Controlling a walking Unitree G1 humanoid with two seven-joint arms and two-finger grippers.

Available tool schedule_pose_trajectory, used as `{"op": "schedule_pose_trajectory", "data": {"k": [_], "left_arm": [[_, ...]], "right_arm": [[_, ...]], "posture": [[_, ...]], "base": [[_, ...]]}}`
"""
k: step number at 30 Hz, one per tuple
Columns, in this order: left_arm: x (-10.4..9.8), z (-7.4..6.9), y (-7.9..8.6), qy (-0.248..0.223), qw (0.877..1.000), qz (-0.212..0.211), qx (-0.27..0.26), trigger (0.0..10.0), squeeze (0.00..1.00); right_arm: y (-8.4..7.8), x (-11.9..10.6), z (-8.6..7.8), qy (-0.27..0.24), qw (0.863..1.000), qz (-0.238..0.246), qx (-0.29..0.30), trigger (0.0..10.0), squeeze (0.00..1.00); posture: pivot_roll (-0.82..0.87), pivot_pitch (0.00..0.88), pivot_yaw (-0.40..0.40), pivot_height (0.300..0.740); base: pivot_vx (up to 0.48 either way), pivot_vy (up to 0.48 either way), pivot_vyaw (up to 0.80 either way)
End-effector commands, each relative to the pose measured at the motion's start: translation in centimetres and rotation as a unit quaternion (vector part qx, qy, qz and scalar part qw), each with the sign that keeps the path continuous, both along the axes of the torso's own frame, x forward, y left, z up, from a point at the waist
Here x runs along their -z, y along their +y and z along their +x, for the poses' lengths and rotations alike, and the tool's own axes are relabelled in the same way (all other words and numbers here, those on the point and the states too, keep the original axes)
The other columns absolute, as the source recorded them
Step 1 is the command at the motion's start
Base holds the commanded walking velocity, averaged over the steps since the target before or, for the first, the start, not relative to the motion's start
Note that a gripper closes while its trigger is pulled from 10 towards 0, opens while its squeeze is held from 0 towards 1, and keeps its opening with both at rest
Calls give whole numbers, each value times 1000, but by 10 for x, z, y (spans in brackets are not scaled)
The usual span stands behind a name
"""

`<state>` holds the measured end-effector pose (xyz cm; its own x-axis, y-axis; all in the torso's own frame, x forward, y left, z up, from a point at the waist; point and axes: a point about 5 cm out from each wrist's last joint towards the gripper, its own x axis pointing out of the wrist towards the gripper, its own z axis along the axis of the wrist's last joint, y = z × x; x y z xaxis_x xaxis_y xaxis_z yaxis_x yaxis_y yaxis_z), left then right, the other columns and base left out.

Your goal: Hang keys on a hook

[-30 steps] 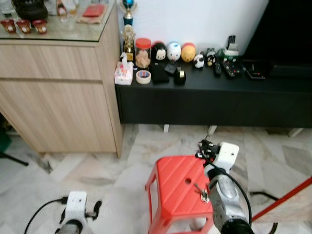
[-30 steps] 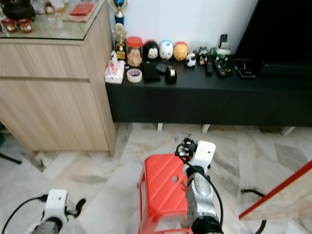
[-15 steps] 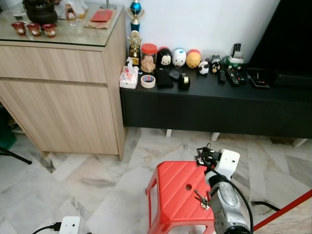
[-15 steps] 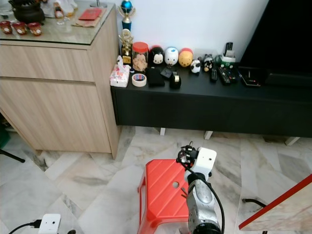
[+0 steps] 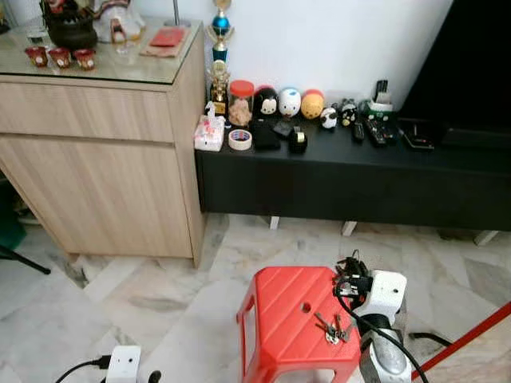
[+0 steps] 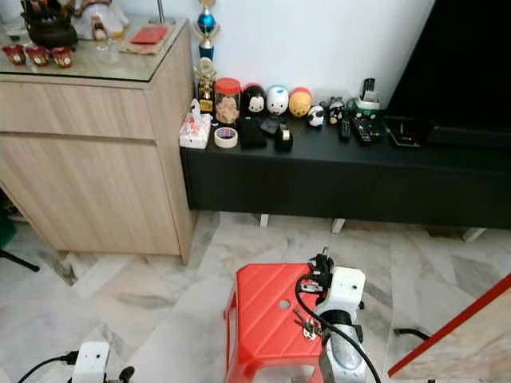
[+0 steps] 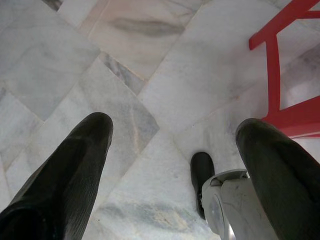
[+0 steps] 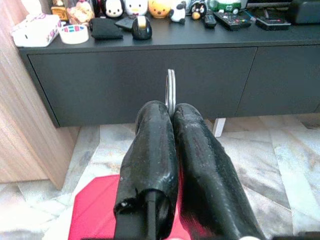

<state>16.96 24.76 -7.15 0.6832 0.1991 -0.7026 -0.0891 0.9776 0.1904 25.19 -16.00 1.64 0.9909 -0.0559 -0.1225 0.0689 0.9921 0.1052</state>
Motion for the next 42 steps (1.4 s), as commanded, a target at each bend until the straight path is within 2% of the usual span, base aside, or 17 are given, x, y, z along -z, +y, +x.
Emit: {"op": "schedule_pose_trajectory", "data": {"k": [1, 7, 17, 27, 28, 29, 31, 33, 35, 36, 37, 39, 40, 42], "left_arm": [[6, -9, -3, 18, 1000, -3, 0, 10000, 0], [8, -9, -11, 22, 1000, -7, 13, 10000, 0], [8, -7, -16, 23, 999, -2, 33, 10000, 0], [8, -8, -17, 23, 999, -8, 29, 10000, 0], [8, -7, -16, 24, 999, -8, 30, 10000, 0], [8, -6, -16, 23, 999, -7, 30, 10000, 0], [7, -5, -16, 22, 999, -7, 30, 10000, 0], [7, -4, -16, 20, 999, -6, 30, 10000, 0], [6, -3, -15, 18, 999, -6, 28, 10000, 0], [6, -3, -15, 18, 999, -6, 28, 10000, 0], [6, -3, -14, 18, 1000, -5, 25, 10000, 0], [6, -3, -14, 18, 1000, -5, 25, 10000, 0], [6, -3, -14, 16, 1000, -6, 21, 10000, 0], [6, -3, -14, 14, 1000, -6, 19, 10000, 0]], "right_arm": [[-4, -3, 1, -7, 1000, -9, 6, 10000, 0], [2, -9, 8, -8, 1000, 2, 12, 10000, 0], [6, -5, 7, 0, 1000, 8, 15, 10000, 0], [7, -5, 8, 2, 1000, 10, 16, 10000, 0], [7, -1, 8, 14, 1000, 18, 16, 10000, 0], [2, 13, 5, 60, 998, 20, 30, 10000, 0], [-3, 24, 2, 97, 994, 9, 41, 10000, 0], [-7, 30, -1, 114, 992, 22, 51, 10000, 0], [-9, 42, -7, 157, 987, 8, 46, 10000, 0], [-9, 42, -7, 157, 987, 8, 46, 10000, 0], [-9, 51, -13, 186, 981, 9, 44, 10000, 0], [-9, 54, -15, 197, 979, 11, 45, 10000, 0], [-10, 64, -23, 230, 972, 16, 53, 10000, 0], [-11, 67, -25, 241, 969, 16, 55, 10000, 0]], "posture": [[86, 0, -102, 740], [91, 0, -109, 740], [85, 0, -103, 740], [82, 0, -96, 740], [80, 0, -95, 740], [76, 0, -93, 740], [79, 0, -93, 740], [81, 0, -94, 740], [87, 0, -92, 740], [87, 0, -92, 740], [87, 0, -95, 740], [87, 0, -95, 740], [100, 0, -100, 740], [102, 0, -100, 740]], "base": [[0, 0, 0], [0, 0, 0], [0, 0, 0], [0, 0, 0], [0, 0, 0], [0, 0, 0], [0, 0, 0], [0, 0, 0], [0, 0, 0], [0, 0, 0], [0, 0, 0], [0, 0, 0], [0, 0, 0], [0, 0, 0]]}}
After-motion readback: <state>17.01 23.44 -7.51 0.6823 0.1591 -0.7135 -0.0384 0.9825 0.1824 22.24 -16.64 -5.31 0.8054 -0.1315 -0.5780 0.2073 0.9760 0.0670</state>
